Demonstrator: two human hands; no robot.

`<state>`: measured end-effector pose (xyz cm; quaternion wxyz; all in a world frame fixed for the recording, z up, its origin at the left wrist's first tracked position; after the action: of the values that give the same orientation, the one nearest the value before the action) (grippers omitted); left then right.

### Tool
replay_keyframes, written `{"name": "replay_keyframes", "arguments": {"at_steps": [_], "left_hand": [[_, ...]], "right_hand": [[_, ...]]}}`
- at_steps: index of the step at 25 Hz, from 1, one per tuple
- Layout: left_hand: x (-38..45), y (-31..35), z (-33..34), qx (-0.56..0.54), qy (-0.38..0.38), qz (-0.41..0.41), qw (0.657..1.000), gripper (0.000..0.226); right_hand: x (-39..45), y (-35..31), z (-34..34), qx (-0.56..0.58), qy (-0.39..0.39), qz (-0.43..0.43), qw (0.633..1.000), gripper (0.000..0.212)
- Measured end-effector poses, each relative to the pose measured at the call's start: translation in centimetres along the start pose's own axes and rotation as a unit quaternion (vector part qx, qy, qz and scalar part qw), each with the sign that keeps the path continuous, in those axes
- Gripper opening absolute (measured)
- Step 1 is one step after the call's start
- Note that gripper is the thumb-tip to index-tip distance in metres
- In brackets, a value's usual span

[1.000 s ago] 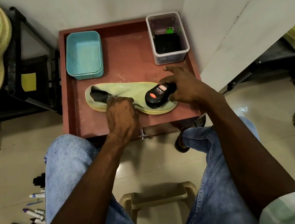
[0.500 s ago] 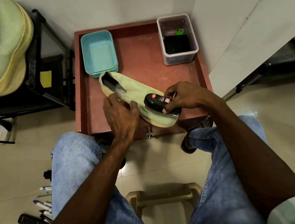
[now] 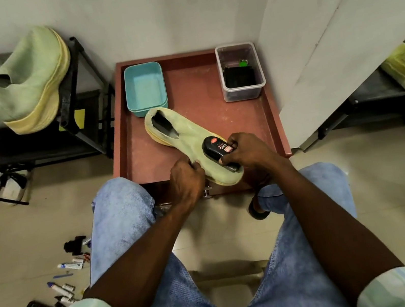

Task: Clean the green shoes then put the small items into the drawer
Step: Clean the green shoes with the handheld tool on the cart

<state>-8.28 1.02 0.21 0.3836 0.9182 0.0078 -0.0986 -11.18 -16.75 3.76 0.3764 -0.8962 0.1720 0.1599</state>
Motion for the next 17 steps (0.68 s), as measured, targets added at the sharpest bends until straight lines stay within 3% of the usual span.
{"name": "replay_keyframes", "arguments": {"at_steps": [4,7,12,14,17], "left_hand": [[0.7,0.3,0.3,0.041,-0.029,0.092,0.994,0.018],[2.8,1.2,0.1,0.048,-0.048,0.099,0.993,0.018],[7.5,0.8,-1.3,0.007,-0.032,0.001,0.999,0.021],[9.0,0.1,-1.6,-0.072,-0.040,-0.069,0.994,0.021],[9.9,-0.2,-1.8,-0.212,-0.094,-0.171,0.957,0.022]], "right_hand": [[-0.8,1.3,-0.1,-0.016,-0.013,0.043,0.999,0.043],[-0.6,1.4,0.4,-0.012,0.019,0.056,0.998,0.047],[1.4,-0.5,1.5,0.066,0.129,0.052,0.988,0.045],[2.2,-1.0,1.5,0.039,0.167,0.021,0.985,0.054],[2.9,-1.9,1.7,0.012,0.170,-0.025,0.985,0.064]]}}
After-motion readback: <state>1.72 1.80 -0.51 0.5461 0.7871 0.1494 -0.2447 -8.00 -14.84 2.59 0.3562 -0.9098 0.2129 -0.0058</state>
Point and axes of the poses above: each hand's wrist, its own x-axis towards the middle knuckle, its own z-axis out of the palm, y = z × x, the point moved 2 cm from there along x, towards the middle knuckle, and after that the axes turned 4 degrees about -z, right-handed, at the moved point
